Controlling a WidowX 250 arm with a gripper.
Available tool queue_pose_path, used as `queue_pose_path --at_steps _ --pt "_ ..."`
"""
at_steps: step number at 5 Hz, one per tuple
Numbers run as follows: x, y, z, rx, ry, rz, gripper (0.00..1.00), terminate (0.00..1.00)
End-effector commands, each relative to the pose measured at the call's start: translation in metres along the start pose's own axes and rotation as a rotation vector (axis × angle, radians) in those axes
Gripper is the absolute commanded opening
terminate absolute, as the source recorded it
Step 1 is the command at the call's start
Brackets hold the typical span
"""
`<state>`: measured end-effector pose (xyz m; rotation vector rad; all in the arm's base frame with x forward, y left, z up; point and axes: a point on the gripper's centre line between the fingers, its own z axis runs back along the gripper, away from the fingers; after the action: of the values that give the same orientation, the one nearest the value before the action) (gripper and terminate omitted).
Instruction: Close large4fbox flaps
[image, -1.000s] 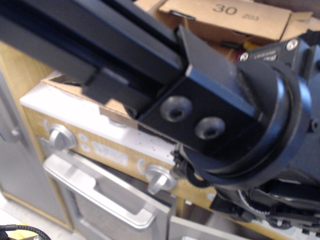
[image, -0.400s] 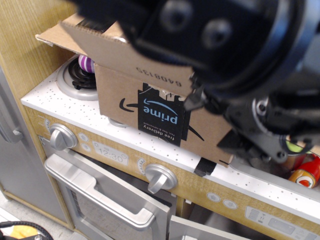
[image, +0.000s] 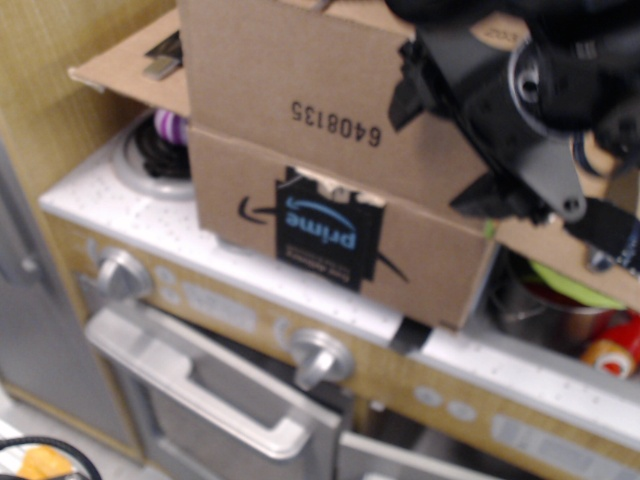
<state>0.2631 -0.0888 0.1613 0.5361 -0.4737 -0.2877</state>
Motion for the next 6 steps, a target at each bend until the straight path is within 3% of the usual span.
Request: queue_pose_path --at_steps 1,4,5,6 --pt "0.041 0.025 -0.018 -0.141 -0.078 -0.017 1.0 0.0" --pt "0.047 0.008 -0.08 -0.299 -0.105 0.018 1.0 0.0" --pt "0.044 0.002 -0.091 -0.348 -0.089 0.032 1.0 0.0" --pt "0.045 0.003 -0.08 -0.339 -0.083 0.02 1.0 0.0"
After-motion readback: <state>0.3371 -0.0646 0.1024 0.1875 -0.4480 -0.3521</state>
